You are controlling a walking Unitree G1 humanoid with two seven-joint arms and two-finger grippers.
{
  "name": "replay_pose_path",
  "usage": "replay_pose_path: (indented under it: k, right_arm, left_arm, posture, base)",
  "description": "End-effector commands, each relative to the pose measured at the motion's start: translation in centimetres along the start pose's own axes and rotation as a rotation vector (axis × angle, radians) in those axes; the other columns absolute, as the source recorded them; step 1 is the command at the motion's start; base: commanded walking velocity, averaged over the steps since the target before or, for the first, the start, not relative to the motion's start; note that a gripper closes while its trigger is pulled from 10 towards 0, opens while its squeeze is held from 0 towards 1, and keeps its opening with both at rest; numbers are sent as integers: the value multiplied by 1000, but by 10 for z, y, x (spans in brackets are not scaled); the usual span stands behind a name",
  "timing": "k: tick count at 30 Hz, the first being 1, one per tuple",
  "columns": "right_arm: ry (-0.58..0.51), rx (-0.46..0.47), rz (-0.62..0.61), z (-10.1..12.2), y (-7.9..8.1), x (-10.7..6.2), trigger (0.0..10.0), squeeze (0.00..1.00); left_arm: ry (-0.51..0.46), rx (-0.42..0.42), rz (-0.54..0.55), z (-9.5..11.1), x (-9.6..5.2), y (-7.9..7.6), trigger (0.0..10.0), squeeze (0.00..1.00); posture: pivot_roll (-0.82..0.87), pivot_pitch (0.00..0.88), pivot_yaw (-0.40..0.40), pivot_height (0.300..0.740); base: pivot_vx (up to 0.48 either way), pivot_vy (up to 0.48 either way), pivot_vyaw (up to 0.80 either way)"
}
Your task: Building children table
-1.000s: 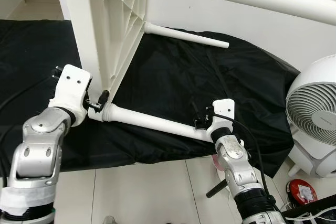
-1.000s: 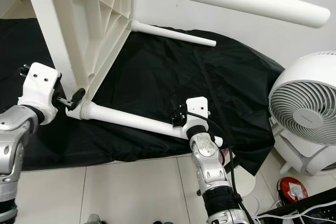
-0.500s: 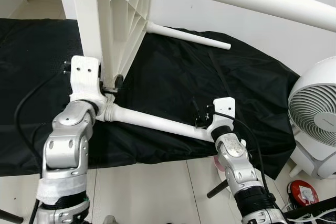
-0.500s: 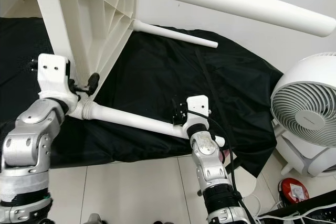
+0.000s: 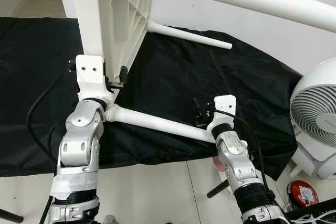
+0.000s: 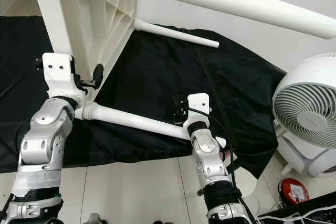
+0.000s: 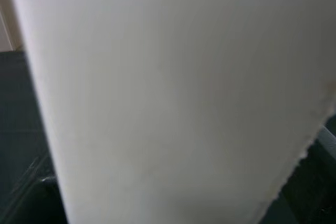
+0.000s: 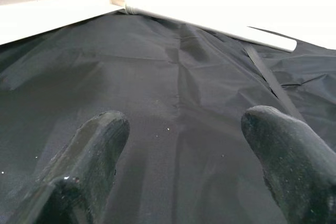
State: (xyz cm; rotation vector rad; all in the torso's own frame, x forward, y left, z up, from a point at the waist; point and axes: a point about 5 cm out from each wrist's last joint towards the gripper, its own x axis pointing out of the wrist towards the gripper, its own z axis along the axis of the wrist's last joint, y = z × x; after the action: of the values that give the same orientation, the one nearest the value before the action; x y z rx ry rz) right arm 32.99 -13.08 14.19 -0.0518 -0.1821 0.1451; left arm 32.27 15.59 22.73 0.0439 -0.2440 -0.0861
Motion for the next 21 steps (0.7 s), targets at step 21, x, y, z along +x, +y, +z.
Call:
replay_pose_path:
  k: [21]
  right_arm:
    - [-17,-18,-39,3,-10,0,10000,0]
  left_arm:
    - [-117,178,-15,-7,26,10,10000,0]
  posture:
    - [65,85,-109,740]
  base:
    - [0,0,0]
